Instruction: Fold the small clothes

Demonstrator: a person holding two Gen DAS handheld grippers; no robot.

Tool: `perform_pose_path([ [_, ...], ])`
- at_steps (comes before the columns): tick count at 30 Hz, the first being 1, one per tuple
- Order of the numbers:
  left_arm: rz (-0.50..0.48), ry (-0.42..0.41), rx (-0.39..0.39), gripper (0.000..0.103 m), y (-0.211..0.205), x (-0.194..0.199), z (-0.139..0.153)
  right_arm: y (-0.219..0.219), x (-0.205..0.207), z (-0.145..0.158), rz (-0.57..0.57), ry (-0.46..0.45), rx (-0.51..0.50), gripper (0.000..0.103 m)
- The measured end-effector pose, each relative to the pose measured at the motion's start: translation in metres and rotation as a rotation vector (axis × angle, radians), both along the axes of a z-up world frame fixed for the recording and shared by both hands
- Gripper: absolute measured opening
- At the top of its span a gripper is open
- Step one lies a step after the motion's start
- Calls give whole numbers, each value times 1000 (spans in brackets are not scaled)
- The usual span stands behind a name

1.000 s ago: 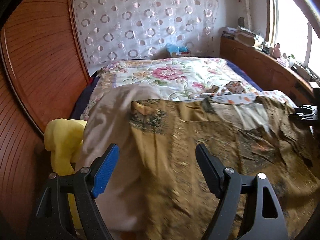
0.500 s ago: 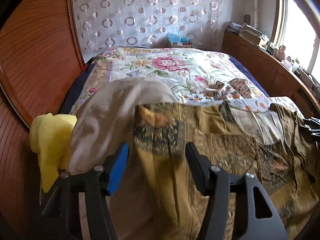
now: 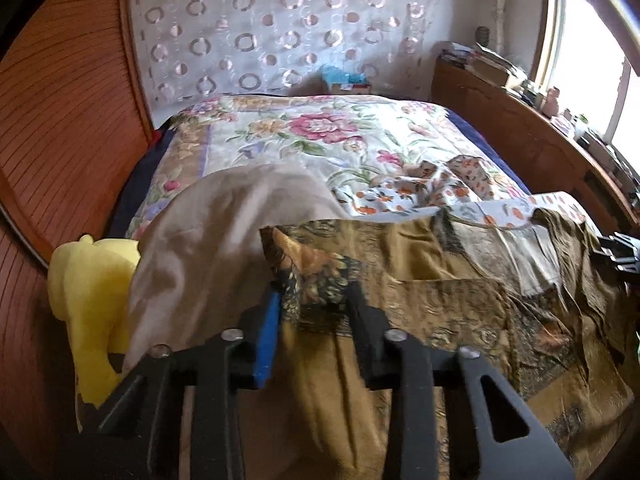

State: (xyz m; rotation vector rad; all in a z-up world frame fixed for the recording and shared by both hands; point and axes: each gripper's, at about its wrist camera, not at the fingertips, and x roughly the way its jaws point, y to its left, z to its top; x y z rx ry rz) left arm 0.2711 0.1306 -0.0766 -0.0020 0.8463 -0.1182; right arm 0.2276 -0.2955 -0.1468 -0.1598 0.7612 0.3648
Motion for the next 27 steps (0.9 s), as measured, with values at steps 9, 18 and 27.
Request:
perform_pose_path([
  [9,-47,-60,-9,2,-17,-14,23,6,-9,6,79,19,42,7],
  [18,-49,-312,-18,2,-39,-59,120,-12,-40,98,81,-172,123,5],
  [27,71,-445,29,2,-25,-43,185,-11,-41,189,-7,-353,29,5],
])
